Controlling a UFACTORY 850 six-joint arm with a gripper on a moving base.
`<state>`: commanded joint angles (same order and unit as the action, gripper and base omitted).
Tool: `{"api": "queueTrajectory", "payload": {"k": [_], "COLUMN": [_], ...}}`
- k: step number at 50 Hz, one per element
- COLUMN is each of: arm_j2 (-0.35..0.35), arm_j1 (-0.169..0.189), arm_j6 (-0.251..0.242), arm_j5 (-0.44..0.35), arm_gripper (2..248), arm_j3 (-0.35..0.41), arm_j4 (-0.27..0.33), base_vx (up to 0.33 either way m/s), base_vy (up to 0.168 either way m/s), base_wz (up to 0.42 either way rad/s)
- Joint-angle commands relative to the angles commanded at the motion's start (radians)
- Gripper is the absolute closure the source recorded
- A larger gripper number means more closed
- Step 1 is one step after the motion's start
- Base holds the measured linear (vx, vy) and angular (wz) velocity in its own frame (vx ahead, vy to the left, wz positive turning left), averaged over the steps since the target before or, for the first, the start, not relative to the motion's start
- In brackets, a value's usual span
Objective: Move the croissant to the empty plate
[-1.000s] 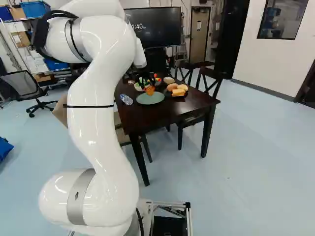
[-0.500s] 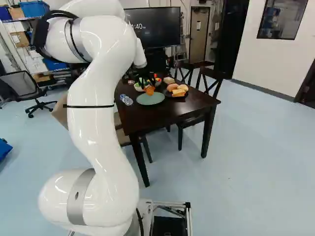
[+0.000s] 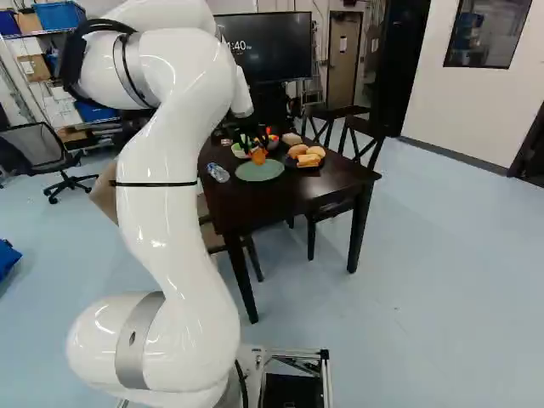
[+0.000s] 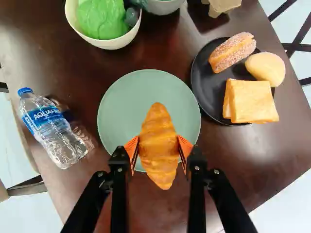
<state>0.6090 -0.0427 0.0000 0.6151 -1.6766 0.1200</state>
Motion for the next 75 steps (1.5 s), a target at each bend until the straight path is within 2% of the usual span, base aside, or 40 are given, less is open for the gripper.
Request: {"api": "queueTrajectory", "payload": {"k": [34,61,75], "arm_j2": [0.032,0.127,0.160], "arm_j1": [0.001,-0.010,-0.011], "arm_j6": [0.000,0.000,0.000], "arm_j5": [0.012,0.012,0.012], "arm_gripper": [124,124,124], "arm_j3": [-0.041,-0.110,-0.119], "arm_j4": [0.000,0.000,0.000], "base_vx": [0.000,0.000,0.000], "base_vy": [0.000,0.000,0.000], "base_wz": [0.000,0.000,0.000]}}
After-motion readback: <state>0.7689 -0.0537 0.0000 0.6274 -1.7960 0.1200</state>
